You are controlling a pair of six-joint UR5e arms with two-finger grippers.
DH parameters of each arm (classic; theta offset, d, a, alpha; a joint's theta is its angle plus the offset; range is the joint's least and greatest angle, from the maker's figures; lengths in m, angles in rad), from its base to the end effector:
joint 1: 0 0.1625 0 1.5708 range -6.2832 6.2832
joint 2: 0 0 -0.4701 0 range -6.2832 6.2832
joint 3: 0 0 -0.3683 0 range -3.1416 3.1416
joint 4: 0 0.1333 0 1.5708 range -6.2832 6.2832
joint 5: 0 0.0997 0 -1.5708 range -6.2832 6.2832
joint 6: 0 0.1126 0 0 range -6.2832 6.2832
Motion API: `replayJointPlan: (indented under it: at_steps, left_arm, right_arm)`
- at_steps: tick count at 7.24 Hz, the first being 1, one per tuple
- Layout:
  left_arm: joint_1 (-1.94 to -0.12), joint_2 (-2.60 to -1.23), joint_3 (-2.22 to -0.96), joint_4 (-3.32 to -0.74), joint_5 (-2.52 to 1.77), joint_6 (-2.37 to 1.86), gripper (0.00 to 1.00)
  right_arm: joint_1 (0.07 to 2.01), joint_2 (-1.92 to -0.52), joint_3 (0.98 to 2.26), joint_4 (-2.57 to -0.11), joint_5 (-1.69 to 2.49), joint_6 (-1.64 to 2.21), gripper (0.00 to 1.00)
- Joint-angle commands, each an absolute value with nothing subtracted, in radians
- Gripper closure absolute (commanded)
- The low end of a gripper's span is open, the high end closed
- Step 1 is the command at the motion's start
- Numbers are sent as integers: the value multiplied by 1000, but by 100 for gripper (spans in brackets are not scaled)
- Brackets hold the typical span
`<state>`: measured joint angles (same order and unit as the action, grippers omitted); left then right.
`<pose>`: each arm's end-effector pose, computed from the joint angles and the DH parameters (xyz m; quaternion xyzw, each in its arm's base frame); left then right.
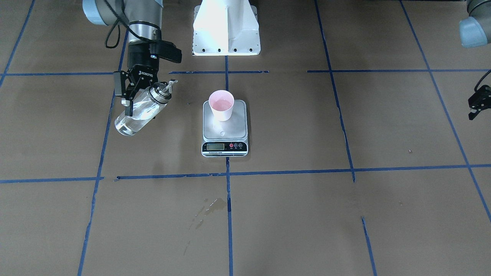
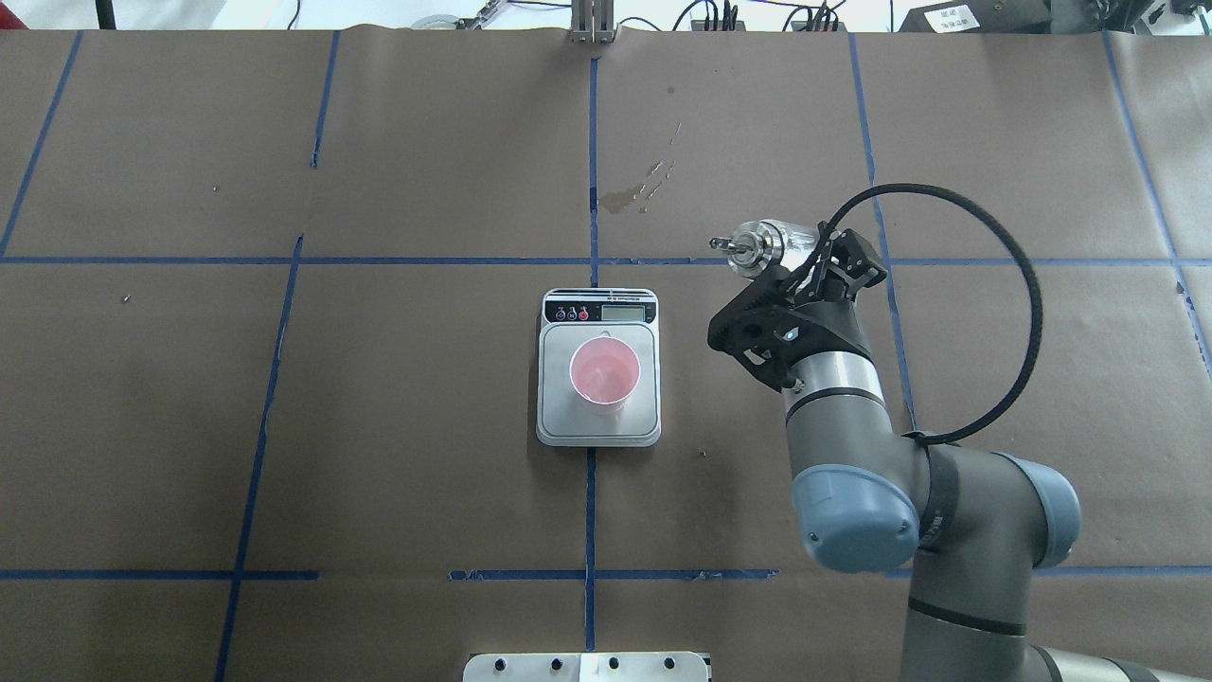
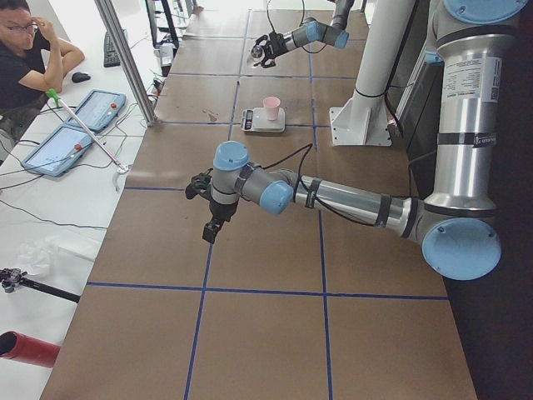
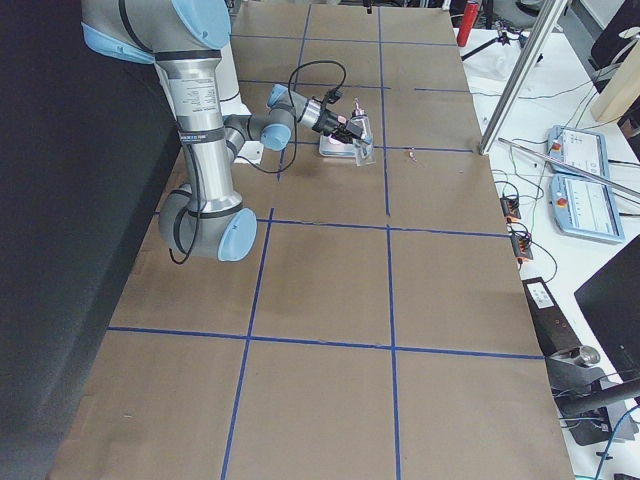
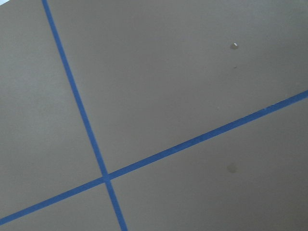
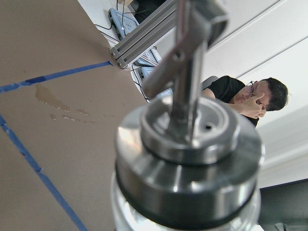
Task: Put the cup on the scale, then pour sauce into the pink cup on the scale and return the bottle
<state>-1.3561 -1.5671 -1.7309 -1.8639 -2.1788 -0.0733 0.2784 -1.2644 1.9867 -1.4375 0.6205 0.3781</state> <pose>0.0374 -0.4954 0.6151 0.1686 0.3193 0.1323 0.9231 -0.4506 -0.3627 0.3349 0.5562 0.0058 -0.1868 0.8098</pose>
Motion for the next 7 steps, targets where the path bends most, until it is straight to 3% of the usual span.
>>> replayJointPlan:
  at_steps: [1, 3, 7]
  left_arm:
    - [-1382, -1575, -1709, -1864, -2195, -63, 0]
    - [-1382, -1577, -1701, -1865, -2197, -63, 0]
    - [-1390, -1600, -1671, -1865, -2197, -64, 0]
  right_arm:
    - [226, -1229, 1941, -1525, 554, 319, 100]
    - [198, -1227, 1925, -1578, 471, 186, 100]
    - [179, -1115, 1922, -1943, 362, 146, 100]
